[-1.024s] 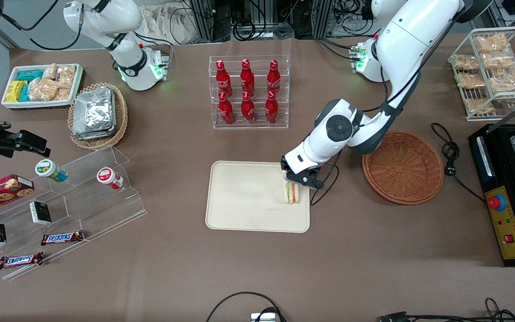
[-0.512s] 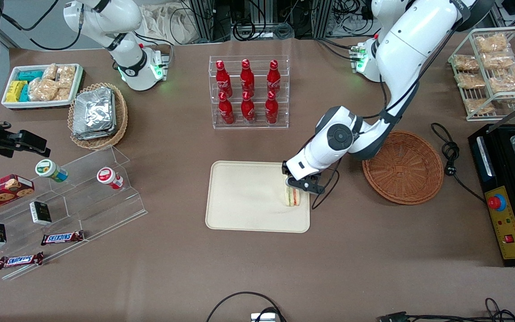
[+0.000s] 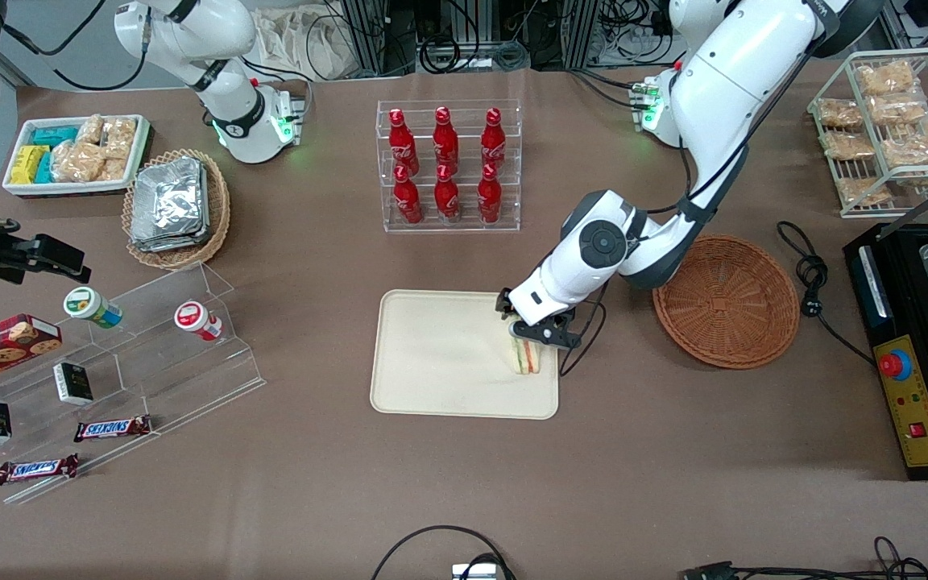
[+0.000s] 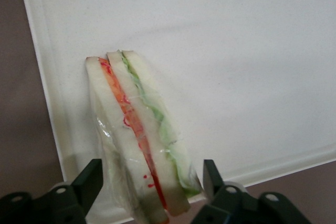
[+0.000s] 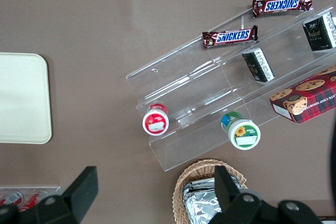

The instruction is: Place sandwich from basket to tray

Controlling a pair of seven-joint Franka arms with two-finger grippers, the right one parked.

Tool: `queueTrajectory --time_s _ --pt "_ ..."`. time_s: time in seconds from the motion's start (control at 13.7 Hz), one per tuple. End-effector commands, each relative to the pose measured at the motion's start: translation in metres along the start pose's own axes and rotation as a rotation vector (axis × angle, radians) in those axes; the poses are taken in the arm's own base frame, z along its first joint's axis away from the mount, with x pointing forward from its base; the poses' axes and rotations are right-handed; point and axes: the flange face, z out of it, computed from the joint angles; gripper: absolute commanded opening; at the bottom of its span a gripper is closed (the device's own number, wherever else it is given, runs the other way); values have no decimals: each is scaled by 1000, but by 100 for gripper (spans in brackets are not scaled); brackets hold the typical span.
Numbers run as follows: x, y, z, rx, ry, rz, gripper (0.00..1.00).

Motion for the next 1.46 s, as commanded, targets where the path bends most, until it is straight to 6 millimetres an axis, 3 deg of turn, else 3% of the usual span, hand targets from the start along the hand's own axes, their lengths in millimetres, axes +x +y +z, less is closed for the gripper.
queueTrajectory --time_s 0.0,0.15,0.37,0.59,0.66,0.95,1.1,1.39 --pt "30 18 -44 54 -35 -71 100" --pt "44 33 -73 82 -73 -109 100" --pt "51 31 -91 81 -50 -153 100" --pt "62 31 -125 90 20 -235 100" --pt "69 19 -139 119 54 -286 100" --pt "77 10 -188 231 118 -379 100" --pt "89 -6 -220 260 124 -428 100" --pt "94 -48 -272 322 158 -501 100"
